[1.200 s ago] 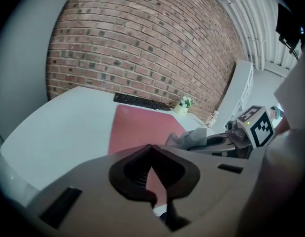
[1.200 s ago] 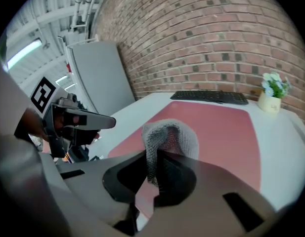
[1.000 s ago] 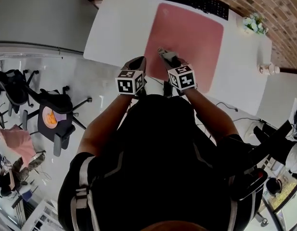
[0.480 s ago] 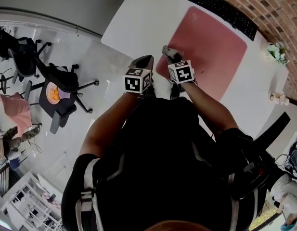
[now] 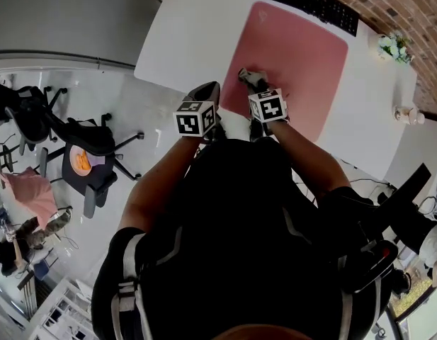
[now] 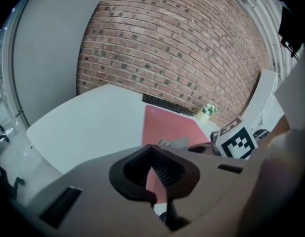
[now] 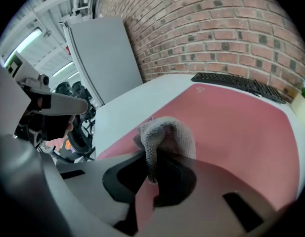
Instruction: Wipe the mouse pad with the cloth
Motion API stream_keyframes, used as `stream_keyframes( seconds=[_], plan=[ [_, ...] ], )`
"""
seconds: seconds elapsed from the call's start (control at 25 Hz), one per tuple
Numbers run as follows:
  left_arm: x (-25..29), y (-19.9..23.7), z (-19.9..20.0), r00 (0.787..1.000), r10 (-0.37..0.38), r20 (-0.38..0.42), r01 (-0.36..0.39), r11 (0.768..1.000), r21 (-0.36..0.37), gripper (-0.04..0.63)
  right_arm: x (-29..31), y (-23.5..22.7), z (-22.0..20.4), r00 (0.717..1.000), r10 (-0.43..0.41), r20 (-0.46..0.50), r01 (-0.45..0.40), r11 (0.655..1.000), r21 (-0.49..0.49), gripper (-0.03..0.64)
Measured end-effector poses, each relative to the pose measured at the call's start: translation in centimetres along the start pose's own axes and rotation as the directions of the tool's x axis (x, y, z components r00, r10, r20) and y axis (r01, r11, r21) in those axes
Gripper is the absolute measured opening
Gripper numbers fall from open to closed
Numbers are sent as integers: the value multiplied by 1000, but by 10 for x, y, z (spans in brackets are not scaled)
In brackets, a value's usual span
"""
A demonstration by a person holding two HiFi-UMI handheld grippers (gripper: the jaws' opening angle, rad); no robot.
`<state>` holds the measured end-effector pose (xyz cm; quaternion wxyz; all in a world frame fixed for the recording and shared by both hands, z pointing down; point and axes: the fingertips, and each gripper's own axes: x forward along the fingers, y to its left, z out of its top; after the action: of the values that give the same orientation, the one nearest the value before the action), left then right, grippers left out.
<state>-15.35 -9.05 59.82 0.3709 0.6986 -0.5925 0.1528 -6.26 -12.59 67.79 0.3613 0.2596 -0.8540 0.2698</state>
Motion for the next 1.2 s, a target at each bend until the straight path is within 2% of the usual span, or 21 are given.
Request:
stream_keyframes(
  seconds=[0.32,0.64,0.92,1.04,1.2],
  plan=[
    [19,-28,-5,997,-64,-50,68,996,66,0,-27,-36,-24,997,-74,21,71,992,104,31],
    [35,-62,-3,986,-135,-93,147,981,129,0,-62,-75,-55,984,-172,37,160,965,209,31],
    [45,-102,0,970,-212,-123,236,943,233,0,-92,-107,-83,966,-255,34,236,932,277,30],
    [46,-111,-3,963,-234,-134,261,932,251,0,-105,-118,-95,960,-279,14,265,923,278,31],
    [47,-122,-7,954,-260,-150,292,920,263,0,-126,-140,-109,944,-331,-1,315,896,313,31]
  ],
)
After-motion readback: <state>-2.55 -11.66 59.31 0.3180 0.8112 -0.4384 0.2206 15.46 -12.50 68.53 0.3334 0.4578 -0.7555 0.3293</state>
